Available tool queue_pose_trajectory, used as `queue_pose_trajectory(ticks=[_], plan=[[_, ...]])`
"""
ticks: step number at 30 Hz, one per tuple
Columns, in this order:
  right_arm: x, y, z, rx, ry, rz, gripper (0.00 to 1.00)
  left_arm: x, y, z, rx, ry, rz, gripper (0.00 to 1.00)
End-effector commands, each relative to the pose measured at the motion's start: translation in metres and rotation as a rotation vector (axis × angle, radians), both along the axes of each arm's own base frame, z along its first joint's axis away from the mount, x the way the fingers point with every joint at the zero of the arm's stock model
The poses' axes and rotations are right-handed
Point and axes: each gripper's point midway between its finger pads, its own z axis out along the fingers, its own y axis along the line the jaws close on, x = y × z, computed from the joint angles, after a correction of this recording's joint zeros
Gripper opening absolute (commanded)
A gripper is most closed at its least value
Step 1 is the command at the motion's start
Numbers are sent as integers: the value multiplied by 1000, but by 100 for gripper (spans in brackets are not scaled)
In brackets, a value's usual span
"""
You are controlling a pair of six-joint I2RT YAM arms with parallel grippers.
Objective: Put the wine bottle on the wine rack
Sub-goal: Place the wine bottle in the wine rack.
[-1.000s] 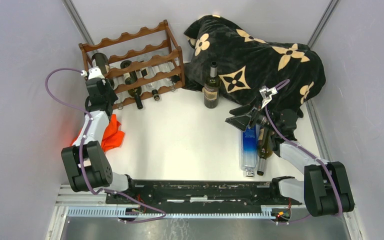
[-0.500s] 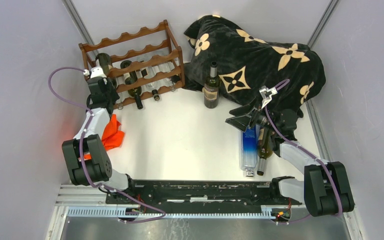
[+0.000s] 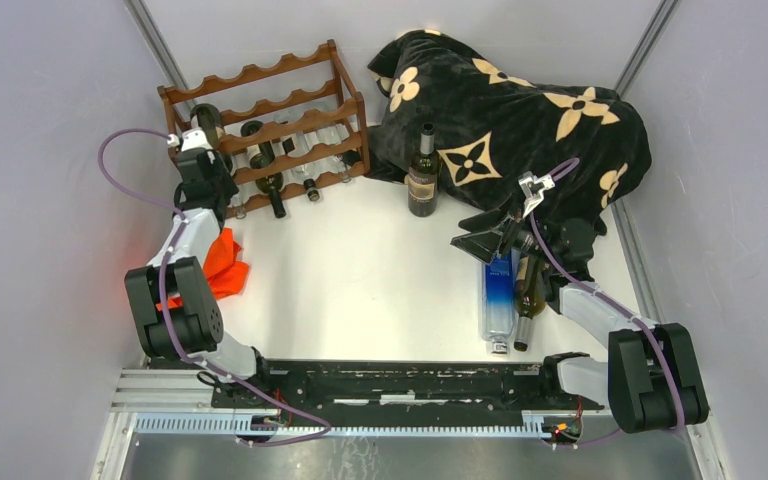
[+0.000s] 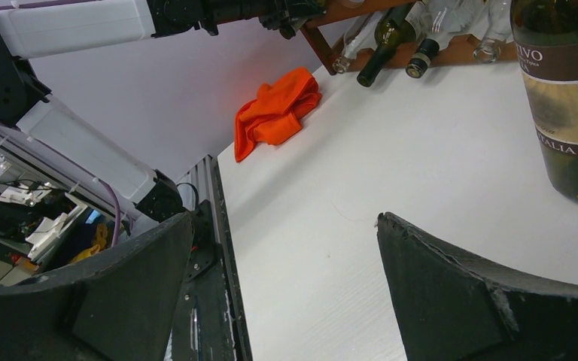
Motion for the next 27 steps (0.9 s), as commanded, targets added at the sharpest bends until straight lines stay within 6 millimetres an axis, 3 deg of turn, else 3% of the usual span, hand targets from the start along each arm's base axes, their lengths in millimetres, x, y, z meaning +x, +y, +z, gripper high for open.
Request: queue_pose_trajectory(ticks=[1, 9, 21, 27], plan=[[0, -1, 20, 10, -107, 2, 98, 28, 24, 74, 67, -230, 79, 8], [0, -1, 20, 10, -106, 4, 98, 29, 25, 62, 61, -206, 86, 20], [0, -1, 21, 9, -111, 4, 98, 24, 29, 55, 57, -176, 120, 53], [0, -1, 21, 8, -113, 4, 98, 19, 29, 56, 54, -175, 127, 57]])
